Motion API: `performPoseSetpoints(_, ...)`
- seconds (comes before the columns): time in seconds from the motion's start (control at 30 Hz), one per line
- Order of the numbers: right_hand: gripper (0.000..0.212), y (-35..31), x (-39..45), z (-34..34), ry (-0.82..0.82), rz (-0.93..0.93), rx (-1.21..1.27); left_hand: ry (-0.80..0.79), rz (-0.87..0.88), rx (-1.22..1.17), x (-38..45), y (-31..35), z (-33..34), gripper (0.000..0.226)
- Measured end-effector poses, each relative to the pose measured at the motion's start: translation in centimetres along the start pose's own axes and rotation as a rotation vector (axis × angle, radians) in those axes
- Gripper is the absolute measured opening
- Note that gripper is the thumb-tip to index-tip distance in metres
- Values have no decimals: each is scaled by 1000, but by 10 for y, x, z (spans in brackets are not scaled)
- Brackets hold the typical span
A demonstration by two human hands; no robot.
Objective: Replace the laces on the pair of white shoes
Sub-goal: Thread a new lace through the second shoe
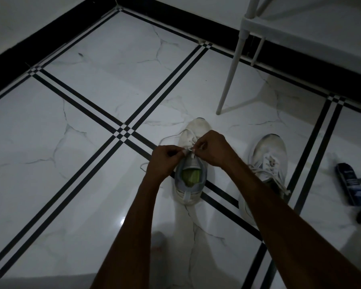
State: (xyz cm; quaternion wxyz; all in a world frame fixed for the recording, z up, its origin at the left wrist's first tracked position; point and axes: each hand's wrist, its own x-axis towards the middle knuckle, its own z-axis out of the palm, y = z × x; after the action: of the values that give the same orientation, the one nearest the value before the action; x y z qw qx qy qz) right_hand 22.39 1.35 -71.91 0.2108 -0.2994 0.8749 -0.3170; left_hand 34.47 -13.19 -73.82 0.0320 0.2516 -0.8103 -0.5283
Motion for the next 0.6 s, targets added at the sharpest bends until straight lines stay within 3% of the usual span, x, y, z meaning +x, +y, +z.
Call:
performPoseSetpoints(0.4, 16, 4, 7, 9, -73, 45, -13, -16, -111, -198, -3, -6, 4, 21)
performPoseSetpoints(0.6, 17, 0, 1, 17, -21, 115, 96, -23, -116, -195, -4, -7, 6, 32)
